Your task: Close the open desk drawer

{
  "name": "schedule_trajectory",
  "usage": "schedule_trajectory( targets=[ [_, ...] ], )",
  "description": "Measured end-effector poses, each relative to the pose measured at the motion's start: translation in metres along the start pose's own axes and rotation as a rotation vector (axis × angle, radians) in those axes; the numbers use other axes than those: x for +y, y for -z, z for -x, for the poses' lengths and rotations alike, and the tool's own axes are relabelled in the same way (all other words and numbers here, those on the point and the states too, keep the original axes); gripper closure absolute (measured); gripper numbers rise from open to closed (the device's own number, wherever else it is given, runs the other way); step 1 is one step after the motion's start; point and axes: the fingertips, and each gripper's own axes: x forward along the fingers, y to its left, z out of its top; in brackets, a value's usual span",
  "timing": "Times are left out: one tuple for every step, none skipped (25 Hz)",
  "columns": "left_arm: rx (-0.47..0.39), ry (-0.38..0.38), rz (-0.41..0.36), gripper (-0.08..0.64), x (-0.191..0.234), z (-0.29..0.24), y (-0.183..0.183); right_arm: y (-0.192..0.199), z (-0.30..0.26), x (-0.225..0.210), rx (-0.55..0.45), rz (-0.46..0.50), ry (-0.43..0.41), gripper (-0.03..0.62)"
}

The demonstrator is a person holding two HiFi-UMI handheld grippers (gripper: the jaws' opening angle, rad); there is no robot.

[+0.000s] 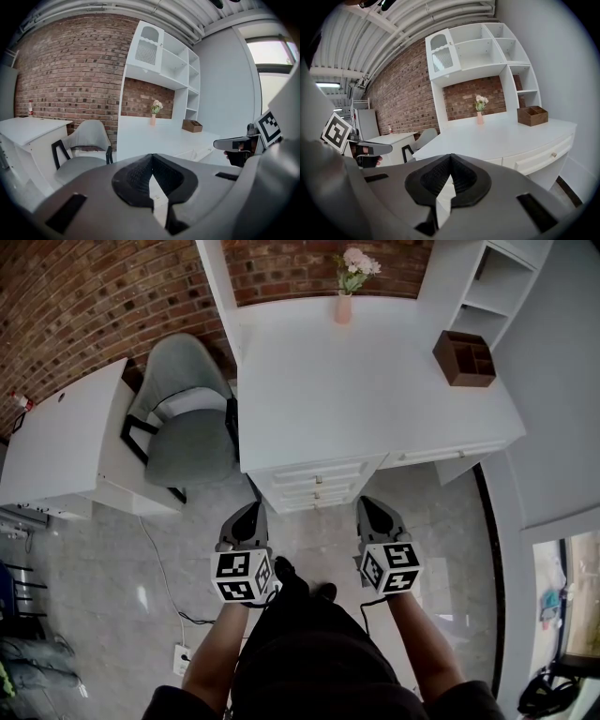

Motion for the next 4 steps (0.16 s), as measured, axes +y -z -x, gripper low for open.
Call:
schedule_trajectory(
  targets=[
    [0.001, -0.002, 0.001, 0.551, -0.0009, 0.0014, 0.0008, 0.0004, 0.0014, 0.0004, 0.001, 0.002, -0.003, 0.588],
    [0.003, -0.003, 0.001, 0.551, -0.0018, 0.0028, 0.0015, 0.0008, 0.0029, 0.0008, 0.002, 0.004, -0.006, 0.588],
    [0.005, -0.005, 0.002, 0.551, -0.0027, 0.0042, 0.0023, 0.001, 0.0044, 0.0011, 0.004, 0.006, -0.008, 0.588],
    [0.007, -0.006, 0.002, 0.551, -0.0036, 0.0055, 0.003, 0.0012, 0.0058, 0.0015, 0.005, 0.009, -0.011, 0.588]
  ],
)
